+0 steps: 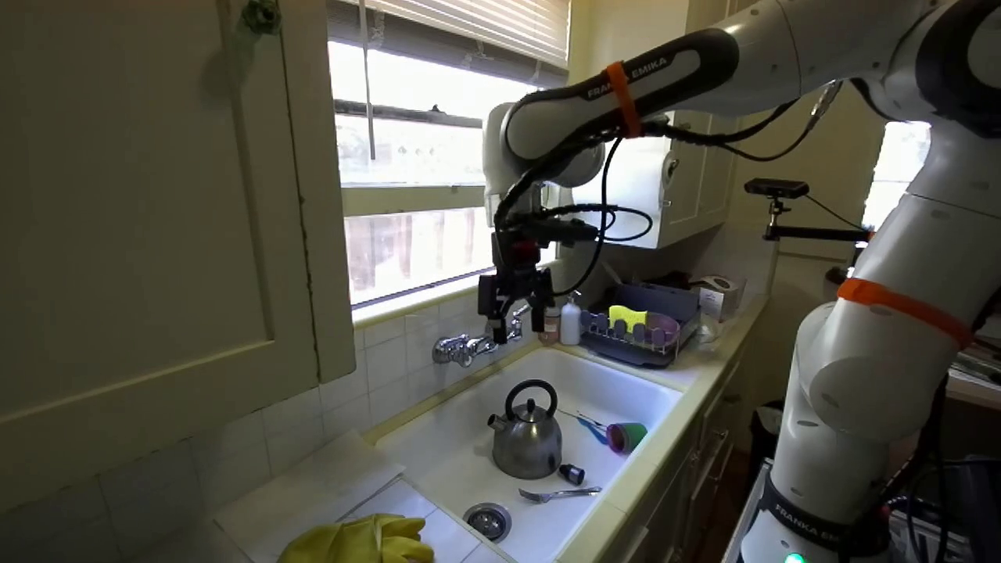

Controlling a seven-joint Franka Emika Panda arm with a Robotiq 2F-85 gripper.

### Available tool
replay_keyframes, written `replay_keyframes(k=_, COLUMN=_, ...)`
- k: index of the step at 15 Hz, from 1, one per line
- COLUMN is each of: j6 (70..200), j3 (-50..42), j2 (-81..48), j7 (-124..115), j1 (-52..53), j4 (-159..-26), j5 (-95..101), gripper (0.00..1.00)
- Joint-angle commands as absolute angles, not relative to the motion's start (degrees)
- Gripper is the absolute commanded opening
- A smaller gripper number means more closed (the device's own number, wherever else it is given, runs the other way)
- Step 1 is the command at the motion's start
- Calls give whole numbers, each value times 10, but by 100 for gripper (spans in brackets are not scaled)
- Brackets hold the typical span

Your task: Remove the lid from the silver kettle then place the kettle on the dishrack.

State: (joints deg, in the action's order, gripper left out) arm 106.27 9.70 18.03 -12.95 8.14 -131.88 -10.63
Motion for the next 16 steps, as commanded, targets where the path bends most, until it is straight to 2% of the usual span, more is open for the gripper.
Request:
replay_keyframes(k=1, j6=1163, j3=88, j2=174, j7=-189, j1=41, j4=-1394, j5=-72, gripper=100)
replay_keyframes(k=6, j6=1347, j3=71, j2=144, j7=-275, j1=-20, j4=-1481, j5=15, gripper=100)
replay_keyframes(k=10, j6=1459, j3=70, j2=98, j7=-408, j1=-88, j4=-1528, j5=158, gripper=100)
replay_keyframes(k=14, j6=1470, j3=81, j2=40, j7=-583, j1=-169, j4=-1518, j5=328, gripper=100)
replay_keyframes(k=15, j6=1459, j3=44, j2=11, j7=-583, j1=-133, j4=-1507, j5=308, gripper=100)
replay_keyframes(k=16, j6=1463, j3=35, j2=55, j7=-540, j1=-119, j4=-1526, j5=292, gripper=100)
